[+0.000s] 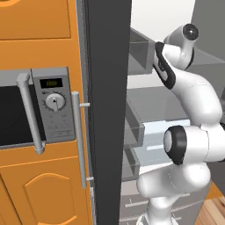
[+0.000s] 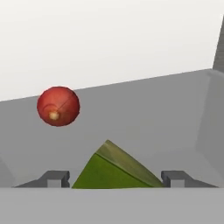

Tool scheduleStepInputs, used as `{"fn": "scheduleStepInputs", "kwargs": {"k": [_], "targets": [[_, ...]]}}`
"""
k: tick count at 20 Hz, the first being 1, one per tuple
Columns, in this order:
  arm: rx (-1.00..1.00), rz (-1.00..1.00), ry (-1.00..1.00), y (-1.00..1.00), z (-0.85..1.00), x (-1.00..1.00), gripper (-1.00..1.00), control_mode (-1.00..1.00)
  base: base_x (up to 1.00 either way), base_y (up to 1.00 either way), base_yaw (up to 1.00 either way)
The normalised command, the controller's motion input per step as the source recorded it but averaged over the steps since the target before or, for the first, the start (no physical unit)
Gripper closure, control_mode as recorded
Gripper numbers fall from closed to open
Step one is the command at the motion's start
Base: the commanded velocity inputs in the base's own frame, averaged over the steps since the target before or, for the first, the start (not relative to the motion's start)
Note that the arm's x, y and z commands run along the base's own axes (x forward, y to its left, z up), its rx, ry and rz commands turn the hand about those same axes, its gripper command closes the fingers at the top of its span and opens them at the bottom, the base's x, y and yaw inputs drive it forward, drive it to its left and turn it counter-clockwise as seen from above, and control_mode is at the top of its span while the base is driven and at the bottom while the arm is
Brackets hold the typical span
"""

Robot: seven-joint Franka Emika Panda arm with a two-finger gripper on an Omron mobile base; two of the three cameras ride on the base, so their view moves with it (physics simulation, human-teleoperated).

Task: Take the lemon wedge from the fridge and place it on the plate with fish on the dining counter.

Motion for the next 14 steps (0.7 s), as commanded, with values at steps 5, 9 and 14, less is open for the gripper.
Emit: {"fn": "scheduleStepInputs", "kwargs": {"k": [5,9,14], "targets": [[0.03,0.0,-0.14,0.09,0.61,-1.0,1.0,-1.0,0.0,0.0,0.0],[0.03,0.0,-0.15,0.08,0.44,-1.0,1.0,-1.0,0.0,0.0,0.0],[0.1,-0.03,0.0,0.03,-0.01,-1.0,1.0,-1.0,0.0,0.0,0.0]]}}
